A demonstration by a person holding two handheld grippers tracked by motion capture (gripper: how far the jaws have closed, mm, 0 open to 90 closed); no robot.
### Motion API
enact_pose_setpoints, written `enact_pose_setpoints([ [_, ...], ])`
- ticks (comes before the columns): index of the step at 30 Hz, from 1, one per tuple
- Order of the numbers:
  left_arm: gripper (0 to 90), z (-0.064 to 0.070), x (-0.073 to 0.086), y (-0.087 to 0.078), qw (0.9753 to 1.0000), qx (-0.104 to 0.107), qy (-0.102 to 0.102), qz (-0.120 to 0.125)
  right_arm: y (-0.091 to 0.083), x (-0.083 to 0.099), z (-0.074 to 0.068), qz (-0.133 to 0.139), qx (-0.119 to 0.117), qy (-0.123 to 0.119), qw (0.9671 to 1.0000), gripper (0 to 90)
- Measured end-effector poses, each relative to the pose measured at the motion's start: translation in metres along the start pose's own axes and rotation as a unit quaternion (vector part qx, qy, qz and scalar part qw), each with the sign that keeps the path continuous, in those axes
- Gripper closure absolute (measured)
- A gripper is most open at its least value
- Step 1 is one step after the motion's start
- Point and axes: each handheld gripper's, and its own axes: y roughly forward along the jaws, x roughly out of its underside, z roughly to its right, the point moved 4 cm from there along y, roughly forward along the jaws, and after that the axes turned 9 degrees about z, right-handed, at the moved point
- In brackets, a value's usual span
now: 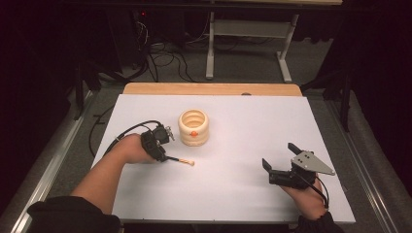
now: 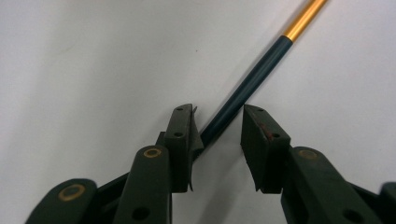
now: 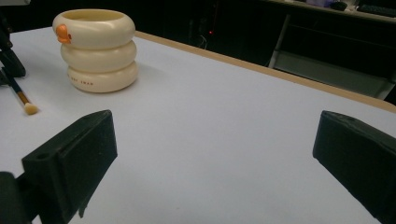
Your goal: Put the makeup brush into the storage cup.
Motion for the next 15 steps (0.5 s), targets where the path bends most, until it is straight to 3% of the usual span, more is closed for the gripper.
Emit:
enact_pose_setpoints([
  [15,79.1,-0.0006,0.0007,-0.0005,1.0000,-0.004,-0.005,-0.005,0.0001,0.0004,0.0004,-0.001,0.002,0.005,1.0000,0.9],
])
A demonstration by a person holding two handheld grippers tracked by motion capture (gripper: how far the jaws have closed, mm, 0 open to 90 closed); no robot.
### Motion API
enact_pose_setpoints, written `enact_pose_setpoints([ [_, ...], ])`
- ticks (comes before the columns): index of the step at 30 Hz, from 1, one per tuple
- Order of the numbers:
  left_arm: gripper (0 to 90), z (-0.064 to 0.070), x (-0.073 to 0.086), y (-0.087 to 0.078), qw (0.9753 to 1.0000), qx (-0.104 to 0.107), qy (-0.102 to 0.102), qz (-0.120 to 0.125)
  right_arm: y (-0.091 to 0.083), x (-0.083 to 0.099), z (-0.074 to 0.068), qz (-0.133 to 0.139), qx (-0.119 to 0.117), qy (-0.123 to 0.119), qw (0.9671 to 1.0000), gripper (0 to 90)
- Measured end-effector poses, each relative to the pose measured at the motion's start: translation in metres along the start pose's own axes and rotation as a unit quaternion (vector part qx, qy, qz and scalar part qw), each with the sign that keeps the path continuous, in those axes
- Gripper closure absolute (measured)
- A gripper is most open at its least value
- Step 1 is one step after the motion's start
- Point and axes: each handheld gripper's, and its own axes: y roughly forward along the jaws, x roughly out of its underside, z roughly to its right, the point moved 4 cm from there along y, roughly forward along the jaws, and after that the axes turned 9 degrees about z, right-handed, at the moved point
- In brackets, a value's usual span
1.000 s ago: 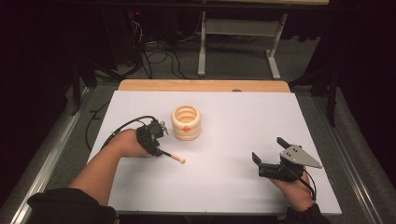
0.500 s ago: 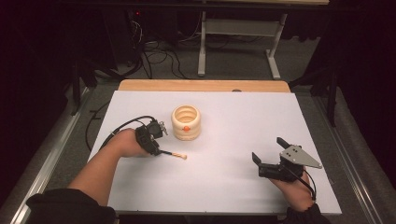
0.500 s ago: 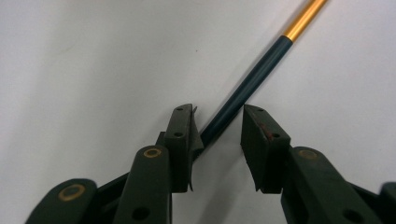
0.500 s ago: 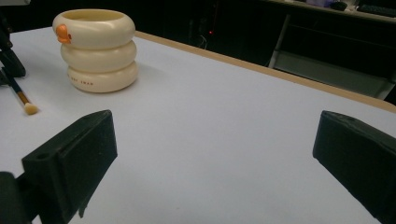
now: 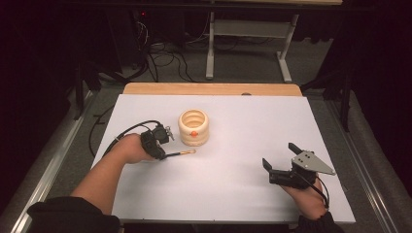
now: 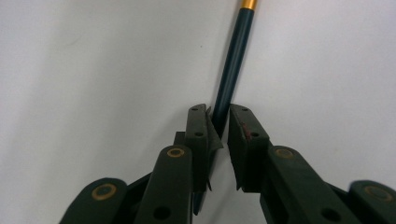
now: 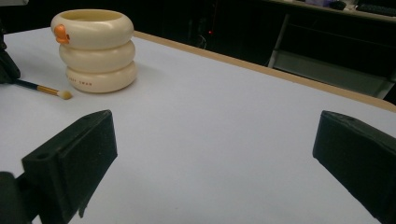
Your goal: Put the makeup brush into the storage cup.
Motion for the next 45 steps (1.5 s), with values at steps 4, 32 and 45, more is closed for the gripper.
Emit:
enact_pose_setpoints([
  [4,81.7,0.0002,-0.0001,0.0001,1.0000,0.001,0.001,-0.001,-0.0001,-0.0005,-0.0002,0.001,-0.001,-0.005,1.0000,1.0],
  [32,84.1,0.0024,-0.0039,0.0010,0.9993,0.000,0.031,-0.021,0.0003,0.0006,-0.0002,0.000,-0.001,-0.003,1.0000,1.0],
  [45,84.3,0.0073,-0.0056,-0.0021,0.9993,-0.010,0.034,-0.013,-0.0006,0.0003,0.0004,-0.001,0.002,0.000,1.0000,1.0],
])
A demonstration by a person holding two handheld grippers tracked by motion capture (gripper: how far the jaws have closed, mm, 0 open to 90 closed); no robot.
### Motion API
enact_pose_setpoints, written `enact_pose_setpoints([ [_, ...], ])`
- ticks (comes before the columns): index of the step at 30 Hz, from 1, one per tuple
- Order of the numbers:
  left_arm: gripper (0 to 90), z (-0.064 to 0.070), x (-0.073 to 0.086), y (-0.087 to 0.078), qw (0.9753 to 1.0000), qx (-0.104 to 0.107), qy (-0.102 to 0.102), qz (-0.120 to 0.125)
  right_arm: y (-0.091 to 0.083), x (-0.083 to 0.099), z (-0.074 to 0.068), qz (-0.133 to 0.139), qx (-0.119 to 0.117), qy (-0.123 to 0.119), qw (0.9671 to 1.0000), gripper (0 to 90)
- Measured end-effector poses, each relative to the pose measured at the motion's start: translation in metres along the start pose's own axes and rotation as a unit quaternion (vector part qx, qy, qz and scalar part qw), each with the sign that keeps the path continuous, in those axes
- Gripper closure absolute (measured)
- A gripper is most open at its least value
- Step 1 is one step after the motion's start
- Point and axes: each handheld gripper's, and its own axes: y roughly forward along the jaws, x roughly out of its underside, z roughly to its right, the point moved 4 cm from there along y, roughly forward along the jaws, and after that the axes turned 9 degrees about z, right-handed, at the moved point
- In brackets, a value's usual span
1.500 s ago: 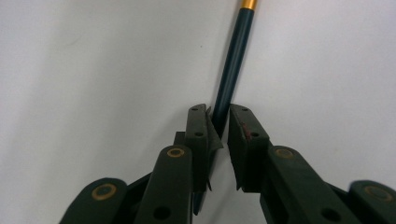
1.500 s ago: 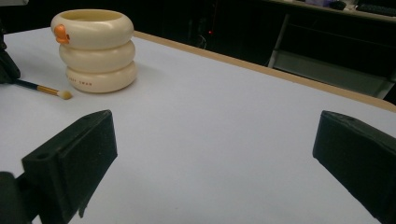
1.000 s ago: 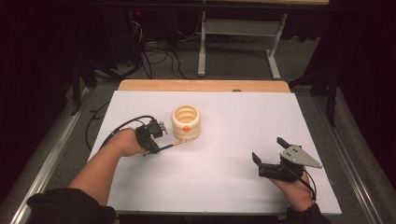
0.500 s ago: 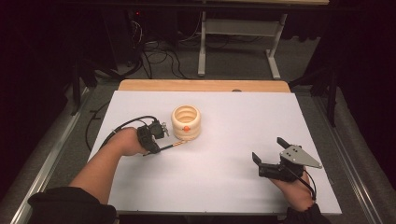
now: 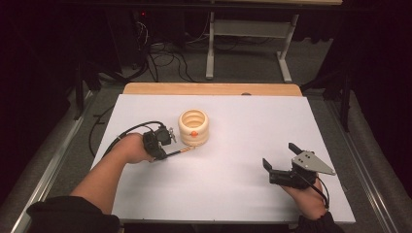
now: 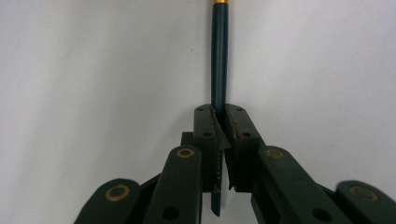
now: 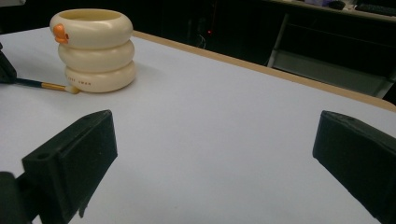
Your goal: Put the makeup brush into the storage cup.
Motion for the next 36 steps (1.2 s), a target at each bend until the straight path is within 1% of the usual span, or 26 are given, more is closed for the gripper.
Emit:
enact_pose_setpoints([
  [2,84.3,0.001,0.000,0.000,1.0000,-0.001,0.002,-0.002,0.000,0.000,0.000,0.001,0.000,-0.002,1.0000,1.0],
  [6,84.4,0.004,0.003,-0.002,1.0000,-0.001,0.006,0.001,0.000,0.000,0.000,0.001,0.000,-0.002,1.0000,1.0],
  [11,84.4,0.006,0.009,-0.007,0.9999,-0.005,-0.001,0.010,0.000,0.000,-0.001,0.002,-0.002,-0.003,1.0000,1.0],
  [15,84.4,0.006,0.014,-0.014,0.9996,-0.008,-0.011,0.026,0.000,0.000,-0.001,0.001,-0.001,-0.005,1.0000,1.0],
  [17,84.4,0.006,0.017,-0.016,0.9992,-0.006,-0.018,0.035,0.000,0.000,0.000,0.000,-0.001,-0.007,1.0000,1.0],
  [18,84.4,0.007,0.019,-0.018,0.9987,-0.008,-0.024,0.043,0.001,0.000,-0.001,0.001,-0.002,-0.005,1.0000,1.0],
  [19,84.4,0.007,0.020,-0.019,0.9986,-0.007,-0.026,0.045,0.001,0.000,-0.001,0.000,-0.002,-0.005,1.0000,1.0],
  [21,84.4,0.010,0.025,-0.020,0.9985,-0.005,-0.022,0.049,0.001,0.000,-0.001,0.000,-0.002,-0.004,1.0000,1.0],
  [23,84.4,0.013,0.027,-0.021,0.9982,-0.005,-0.023,0.056,0.000,0.000,-0.001,0.000,-0.002,-0.006,1.0000,1.0],
  [25,84.4,0.015,0.030,-0.022,0.9975,-0.002,-0.027,0.065,0.001,0.000,-0.001,0.001,-0.002,-0.007,1.0000,1.0],
  [26,84.4,0.016,0.032,-0.022,0.9974,-0.005,-0.027,0.067,0.001,0.000,-0.001,0.001,-0.002,-0.007,1.0000,1.0],
  [27,84.4,0.017,0.034,-0.023,0.9970,-0.003,-0.031,0.070,0.001,0.000,-0.001,0.001,-0.002,-0.007,1.0000,1.0],
  [28,84.3,0.018,0.035,-0.023,0.9970,-0.004,-0.033,0.071,0.001,0.000,-0.002,0.001,-0.003,-0.007,1.0000,1.0],
  [31,84.4,0.019,0.040,-0.023,0.9959,-0.009,-0.045,0.077,0.001,0.000,-0.002,0.000,-0.001,-0.006,1.0000,1.0],
  [34,84.4,0.019,0.045,-0.022,0.9939,-0.017,-0.068,0.085,0.000,-0.001,-0.002,0.001,-0.002,-0.008,1.0000,1.0],
  [35,84.4,0.018,0.046,-0.021,0.9930,-0.019,-0.077,0.088,0.000,-0.001,-0.002,0.001,-0.001,-0.008,1.0000,1.0],
  [36,84.3,0.018,0.048,-0.021,0.9915,-0.022,-0.088,0.093,0.000,-0.001,-0.002,0.001,-0.001,-0.009,1.0000,1.0],
])
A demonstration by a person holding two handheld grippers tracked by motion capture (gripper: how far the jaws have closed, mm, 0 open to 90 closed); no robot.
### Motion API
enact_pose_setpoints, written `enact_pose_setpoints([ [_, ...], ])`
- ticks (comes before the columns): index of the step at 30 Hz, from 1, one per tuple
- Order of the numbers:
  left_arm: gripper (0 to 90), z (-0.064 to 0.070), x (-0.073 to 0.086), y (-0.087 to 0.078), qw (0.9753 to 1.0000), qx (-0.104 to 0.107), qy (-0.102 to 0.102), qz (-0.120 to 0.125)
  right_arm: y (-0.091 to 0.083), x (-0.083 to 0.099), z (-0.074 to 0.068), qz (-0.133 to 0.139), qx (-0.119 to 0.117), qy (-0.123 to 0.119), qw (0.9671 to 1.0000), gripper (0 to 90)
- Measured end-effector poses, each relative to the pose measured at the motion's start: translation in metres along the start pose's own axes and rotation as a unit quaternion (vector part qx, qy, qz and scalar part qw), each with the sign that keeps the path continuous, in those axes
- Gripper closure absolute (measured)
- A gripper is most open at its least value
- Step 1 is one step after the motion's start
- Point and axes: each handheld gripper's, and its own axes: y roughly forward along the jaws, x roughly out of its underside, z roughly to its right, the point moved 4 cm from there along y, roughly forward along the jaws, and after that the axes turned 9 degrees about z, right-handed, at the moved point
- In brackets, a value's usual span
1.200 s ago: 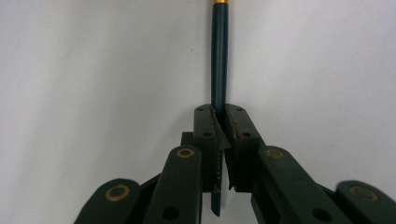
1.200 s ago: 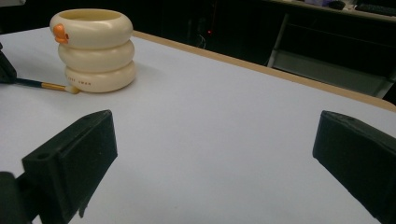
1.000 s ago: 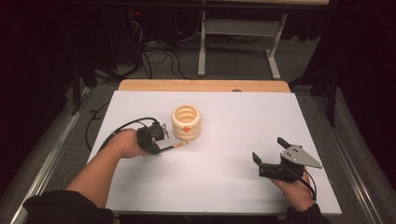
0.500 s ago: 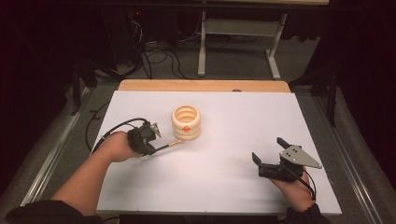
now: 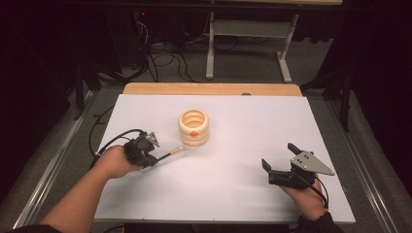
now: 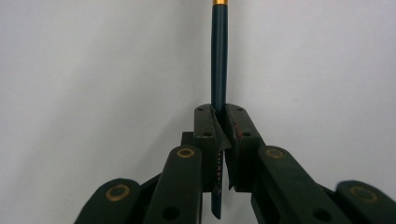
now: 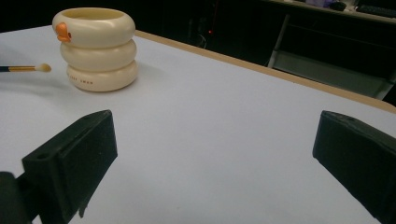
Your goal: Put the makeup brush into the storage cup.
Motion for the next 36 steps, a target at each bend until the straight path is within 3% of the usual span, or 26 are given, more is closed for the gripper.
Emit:
enact_pose_setpoints([
  [8,84.4,-0.002,0.005,-0.005,0.9982,-0.009,-0.039,0.044,0.000,0.001,0.001,0.000,-0.001,0.002,1.0000,1.0],
  [15,84.4,0.001,0.007,-0.005,0.9915,-0.029,-0.085,0.094,-0.001,0.000,0.002,0.002,0.001,0.002,1.0000,1.0],
  [19,84.4,0.005,0.007,-0.006,0.9870,-0.037,-0.091,0.127,-0.001,0.000,0.002,0.004,0.002,0.005,1.0000,1.0],
  [23,84.4,0.009,0.008,-0.008,0.9799,-0.048,-0.103,0.164,-0.001,0.000,0.002,0.004,0.002,0.007,1.0000,1.0],
  [24,84.4,0.010,0.009,-0.008,0.9760,-0.049,-0.113,0.180,-0.001,0.000,0.002,0.004,0.002,0.008,1.0000,1.0],
  [27,84.4,0.011,0.011,-0.007,0.9707,-0.062,-0.120,0.199,-0.001,0.000,0.002,0.004,0.002,0.008,1.0000,1.0],
  [30,84.3,0.012,0.013,-0.008,0.9616,-0.075,-0.138,0.225,-0.001,0.000,0.002,0.004,0.001,0.006,1.0000,1.0],
  [32,84.3,0.011,0.013,-0.008,0.9570,-0.082,-0.145,0.237,0.000,0.000,0.002,0.002,0.002,0.010,0.9999,1.0],
  [33,84.4,0.011,0.014,-0.008,0.9529,-0.086,-0.152,0.248,0.000,0.000,0.002,0.002,0.002,0.009,1.0000,1.0],
  [36,84.3,0.011,0.016,-0.008,0.9462,-0.094,-0.164,0.262,0.000,0.000,0.001,0.003,0.001,0.008,1.0000,1.0],
])
